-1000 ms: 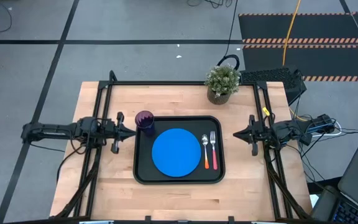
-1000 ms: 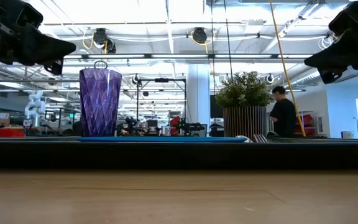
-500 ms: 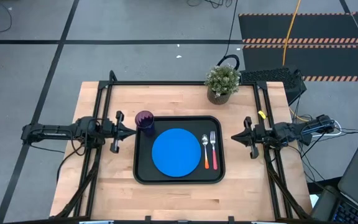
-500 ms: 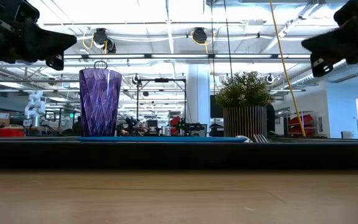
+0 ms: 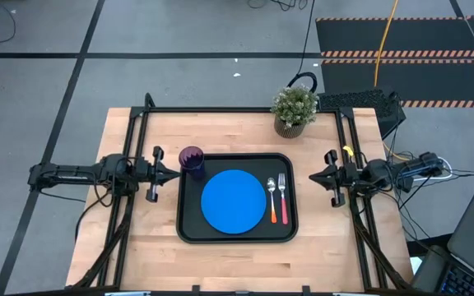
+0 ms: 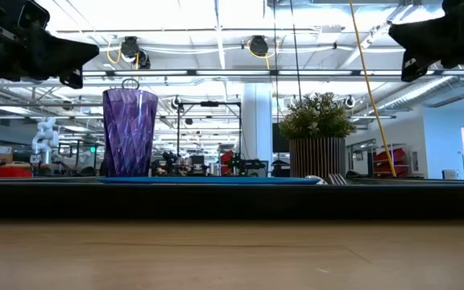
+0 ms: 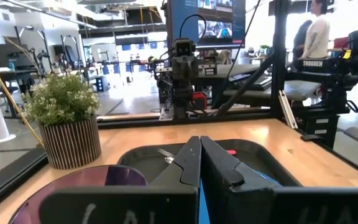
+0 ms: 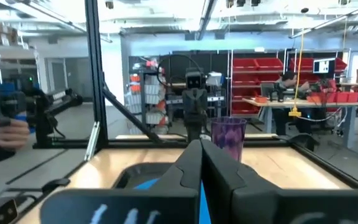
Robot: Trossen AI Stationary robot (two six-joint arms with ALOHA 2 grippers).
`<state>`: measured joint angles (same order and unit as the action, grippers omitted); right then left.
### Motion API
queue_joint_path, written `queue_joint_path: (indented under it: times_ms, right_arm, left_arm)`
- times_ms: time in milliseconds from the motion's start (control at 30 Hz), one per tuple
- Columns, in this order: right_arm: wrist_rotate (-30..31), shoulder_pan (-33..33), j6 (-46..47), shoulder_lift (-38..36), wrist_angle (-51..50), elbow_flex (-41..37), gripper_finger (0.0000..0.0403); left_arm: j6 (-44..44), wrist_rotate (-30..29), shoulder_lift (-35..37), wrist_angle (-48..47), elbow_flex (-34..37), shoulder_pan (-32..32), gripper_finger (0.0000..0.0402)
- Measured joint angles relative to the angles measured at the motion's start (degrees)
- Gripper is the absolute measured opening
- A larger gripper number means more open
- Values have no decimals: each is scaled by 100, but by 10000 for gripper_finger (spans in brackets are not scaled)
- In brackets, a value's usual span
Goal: Pick and place plate/cup/fork/spoon on tray
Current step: Return to Home Position
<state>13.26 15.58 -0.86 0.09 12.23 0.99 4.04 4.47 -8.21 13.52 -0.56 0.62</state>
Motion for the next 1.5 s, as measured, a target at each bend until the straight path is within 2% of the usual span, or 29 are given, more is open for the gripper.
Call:
queue_joint_path:
  times_ms: [167, 400, 900, 1100, 1500]
  right_arm:
    - [-246, -218, 1, -2, -101, -4, 0]
    - [-894, -645, 305, -2, -245, -9, 0]
    - [-1032, -742, 491, 18, -649, -13, 0]
    - [-1028, -742, 275, 18, -691, -13, 0]
    - [-1032, -742, 661, 18, -691, -15, 0]
  left_arm:
    - [0, 2, 0, 2, 0, 0, 2]
    - [-57, 9, -2, -12, 0, 0, 2]
    - [-53, -96, -2, -42, 0, 0, 3]
    - [-24, -98, -2, -40, -1, 0, 3]
    - [-46, -98, -2, 6, -2, 0, 9]
